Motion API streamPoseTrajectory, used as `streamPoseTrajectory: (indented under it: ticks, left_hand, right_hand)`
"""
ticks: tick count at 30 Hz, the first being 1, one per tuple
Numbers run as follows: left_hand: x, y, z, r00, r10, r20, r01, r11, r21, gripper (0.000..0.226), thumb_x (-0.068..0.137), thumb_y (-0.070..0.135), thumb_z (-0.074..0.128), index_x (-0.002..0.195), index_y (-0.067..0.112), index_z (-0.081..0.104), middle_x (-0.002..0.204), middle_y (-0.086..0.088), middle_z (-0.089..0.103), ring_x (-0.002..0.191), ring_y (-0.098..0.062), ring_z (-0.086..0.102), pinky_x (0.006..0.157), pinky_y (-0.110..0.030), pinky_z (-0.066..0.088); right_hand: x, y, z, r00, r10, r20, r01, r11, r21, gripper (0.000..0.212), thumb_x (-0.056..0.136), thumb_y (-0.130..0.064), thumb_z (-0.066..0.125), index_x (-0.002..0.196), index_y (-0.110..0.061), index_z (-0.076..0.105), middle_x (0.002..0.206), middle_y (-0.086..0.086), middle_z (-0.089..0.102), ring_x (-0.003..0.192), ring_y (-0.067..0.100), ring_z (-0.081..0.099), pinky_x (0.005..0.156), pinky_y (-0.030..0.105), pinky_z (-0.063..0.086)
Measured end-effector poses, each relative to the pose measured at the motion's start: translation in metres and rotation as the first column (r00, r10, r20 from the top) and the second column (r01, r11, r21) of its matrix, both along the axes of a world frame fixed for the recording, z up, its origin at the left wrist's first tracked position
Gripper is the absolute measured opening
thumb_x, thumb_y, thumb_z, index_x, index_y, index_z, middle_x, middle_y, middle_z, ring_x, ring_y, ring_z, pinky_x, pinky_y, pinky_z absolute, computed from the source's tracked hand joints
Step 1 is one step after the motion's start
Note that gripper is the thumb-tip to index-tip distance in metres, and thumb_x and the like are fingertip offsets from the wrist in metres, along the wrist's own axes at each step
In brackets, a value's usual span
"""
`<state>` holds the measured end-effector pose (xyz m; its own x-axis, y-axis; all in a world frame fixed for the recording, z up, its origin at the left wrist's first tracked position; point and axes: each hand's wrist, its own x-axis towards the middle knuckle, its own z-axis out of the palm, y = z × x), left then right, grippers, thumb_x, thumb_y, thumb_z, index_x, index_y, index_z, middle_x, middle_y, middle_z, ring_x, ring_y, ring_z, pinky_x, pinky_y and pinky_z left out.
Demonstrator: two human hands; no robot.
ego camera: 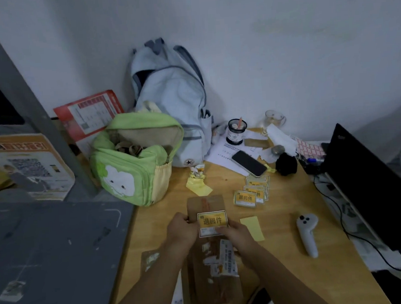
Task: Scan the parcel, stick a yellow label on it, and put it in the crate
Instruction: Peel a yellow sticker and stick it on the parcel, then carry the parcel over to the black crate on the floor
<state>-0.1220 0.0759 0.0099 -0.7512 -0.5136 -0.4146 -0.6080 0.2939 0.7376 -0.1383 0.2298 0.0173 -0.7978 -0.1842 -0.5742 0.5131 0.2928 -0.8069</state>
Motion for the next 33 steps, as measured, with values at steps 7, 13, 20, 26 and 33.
streamPoseTrajectory:
  ticks: [7,13,20,26,33]
  left_hand:
    - [-0.023,0.004,0.073,0.952,0.105,-0.287,-0.084,0.993,0.084,0.032,0.081,0.025,0.070,0.108,0.011,0.061,0.100,-0.005,0.068,0.087,-0.023,0.061,0.077,-0.031,0.047]
    - [-0.032,0.013,0.151,0.852,0.194,-0.485,-0.079,0.966,0.248,0.022,0.080,0.023,0.073,0.097,0.017,0.061,0.102,-0.008,0.069,0.088,-0.024,0.065,0.084,-0.039,0.054]
    - [-0.041,0.031,0.249,0.721,0.111,-0.683,0.015,0.984,0.175,0.026,0.084,0.023,0.066,0.110,0.019,0.060,0.103,-0.001,0.066,0.087,-0.018,0.066,0.080,-0.038,0.057]
    - [-0.039,0.061,0.300,0.646,0.059,-0.761,0.100,0.982,0.161,0.039,0.088,0.022,0.063,0.124,0.018,0.049,0.117,-0.003,0.060,0.099,-0.021,0.064,0.083,-0.036,0.056]
    - [-0.043,0.089,0.325,0.615,0.051,-0.787,0.276,0.921,0.276,0.043,0.087,0.027,0.063,0.126,0.019,0.045,0.119,-0.003,0.062,0.094,-0.019,0.068,0.072,-0.031,0.057]
  right_hand:
    - [-0.013,-0.001,0.069,0.994,-0.036,-0.108,0.019,0.988,-0.152,0.029,0.084,-0.013,0.062,0.107,-0.029,0.068,0.088,0.003,0.077,0.077,0.017,0.071,0.061,0.028,0.046]
    - [-0.030,0.004,0.145,0.957,-0.160,-0.244,0.062,0.928,-0.367,0.042,0.080,-0.007,0.064,0.117,-0.028,0.066,0.097,0.008,0.077,0.085,0.026,0.073,0.066,0.033,0.055]
    - [-0.046,0.020,0.234,0.893,-0.188,-0.409,-0.014,0.897,-0.443,0.041,0.083,-0.007,0.061,0.120,-0.025,0.065,0.104,0.014,0.074,0.094,0.036,0.070,0.090,0.051,0.054]
    - [-0.046,0.043,0.296,0.837,-0.276,-0.472,0.022,0.879,-0.476,0.053,0.082,-0.007,0.065,0.131,-0.024,0.056,0.083,0.003,0.076,0.055,0.010,0.071,0.044,0.019,0.052]
    - [-0.041,0.077,0.330,0.773,-0.407,-0.487,0.102,0.837,-0.538,0.042,0.084,-0.013,0.067,0.124,-0.025,0.061,0.067,-0.004,0.077,0.055,0.011,0.072,0.043,0.021,0.052]
